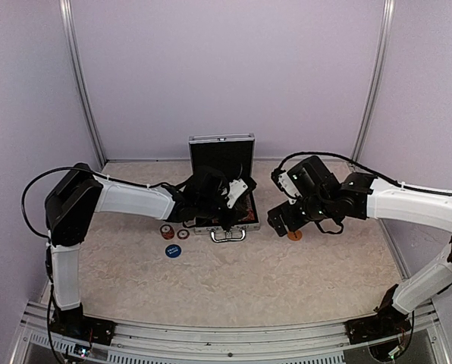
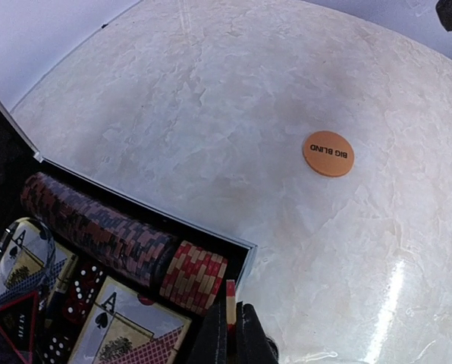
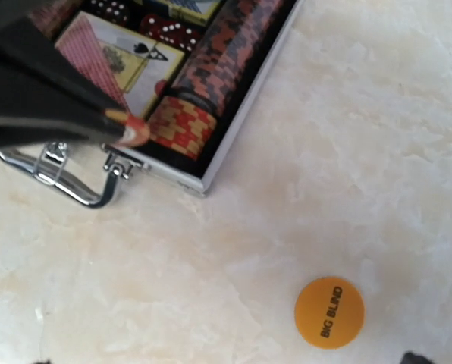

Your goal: Pack up texas hold em set

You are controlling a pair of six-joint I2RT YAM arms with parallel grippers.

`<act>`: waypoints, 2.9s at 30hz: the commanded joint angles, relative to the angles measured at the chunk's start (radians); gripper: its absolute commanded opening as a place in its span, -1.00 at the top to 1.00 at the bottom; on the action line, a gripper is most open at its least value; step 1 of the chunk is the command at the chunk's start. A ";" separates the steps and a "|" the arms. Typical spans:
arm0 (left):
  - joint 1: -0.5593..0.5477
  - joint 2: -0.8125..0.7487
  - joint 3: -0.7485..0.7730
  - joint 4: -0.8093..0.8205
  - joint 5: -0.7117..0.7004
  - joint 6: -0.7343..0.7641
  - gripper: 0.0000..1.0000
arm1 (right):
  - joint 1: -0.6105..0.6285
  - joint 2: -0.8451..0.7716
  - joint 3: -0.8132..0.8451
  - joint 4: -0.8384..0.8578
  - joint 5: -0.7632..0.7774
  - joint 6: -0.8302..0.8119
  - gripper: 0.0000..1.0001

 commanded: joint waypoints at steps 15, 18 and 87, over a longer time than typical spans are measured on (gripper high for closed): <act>-0.022 0.133 0.143 -0.091 -0.028 0.164 1.00 | -0.010 -0.009 -0.036 0.007 -0.002 0.027 -0.99; -0.023 0.141 0.147 -0.095 -0.033 0.169 1.00 | -0.009 -0.009 -0.038 0.011 -0.004 0.028 -1.00; 0.039 -0.541 -0.252 -0.573 -0.616 -0.617 -0.98 | -0.009 0.081 -0.089 0.148 -0.122 -0.020 -0.99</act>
